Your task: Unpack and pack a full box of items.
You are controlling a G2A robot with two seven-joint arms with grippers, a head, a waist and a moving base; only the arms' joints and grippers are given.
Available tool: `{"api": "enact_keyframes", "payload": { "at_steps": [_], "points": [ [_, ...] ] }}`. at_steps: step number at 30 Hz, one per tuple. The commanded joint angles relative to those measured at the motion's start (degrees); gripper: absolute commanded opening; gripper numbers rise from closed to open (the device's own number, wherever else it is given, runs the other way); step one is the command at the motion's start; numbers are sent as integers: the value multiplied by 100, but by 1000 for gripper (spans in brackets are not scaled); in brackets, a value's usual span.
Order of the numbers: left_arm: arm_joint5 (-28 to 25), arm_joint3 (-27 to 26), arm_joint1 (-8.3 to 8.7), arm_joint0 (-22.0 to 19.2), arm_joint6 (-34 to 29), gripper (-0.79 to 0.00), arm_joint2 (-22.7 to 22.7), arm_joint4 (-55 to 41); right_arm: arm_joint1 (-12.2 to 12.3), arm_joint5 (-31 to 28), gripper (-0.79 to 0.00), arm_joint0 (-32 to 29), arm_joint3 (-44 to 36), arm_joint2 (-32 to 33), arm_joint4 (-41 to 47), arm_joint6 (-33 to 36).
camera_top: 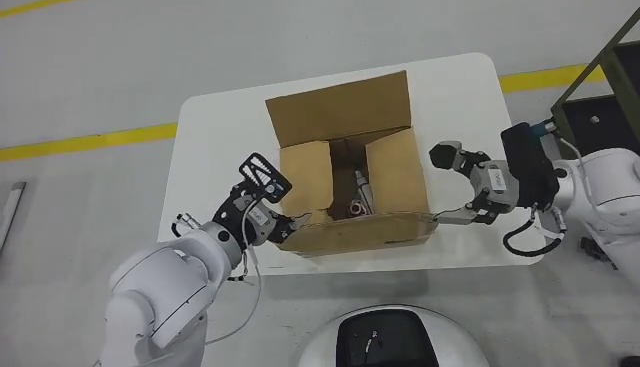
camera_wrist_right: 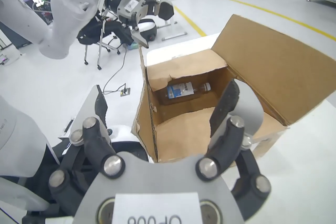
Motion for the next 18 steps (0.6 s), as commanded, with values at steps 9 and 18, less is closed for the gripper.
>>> {"api": "enact_keyframes", "payload": {
  "at_steps": [9, 18],
  "points": [
    [-30, -206, 96, 120, -152, 0, -121, -162, -93, 928, -785, 37, 376, -383, 740, 114],
    [22, -396, 175, 241, -233, 0, -149, -292, -281, 811, -785, 577, 559, -1259, 1287, 974]
  ]
}}
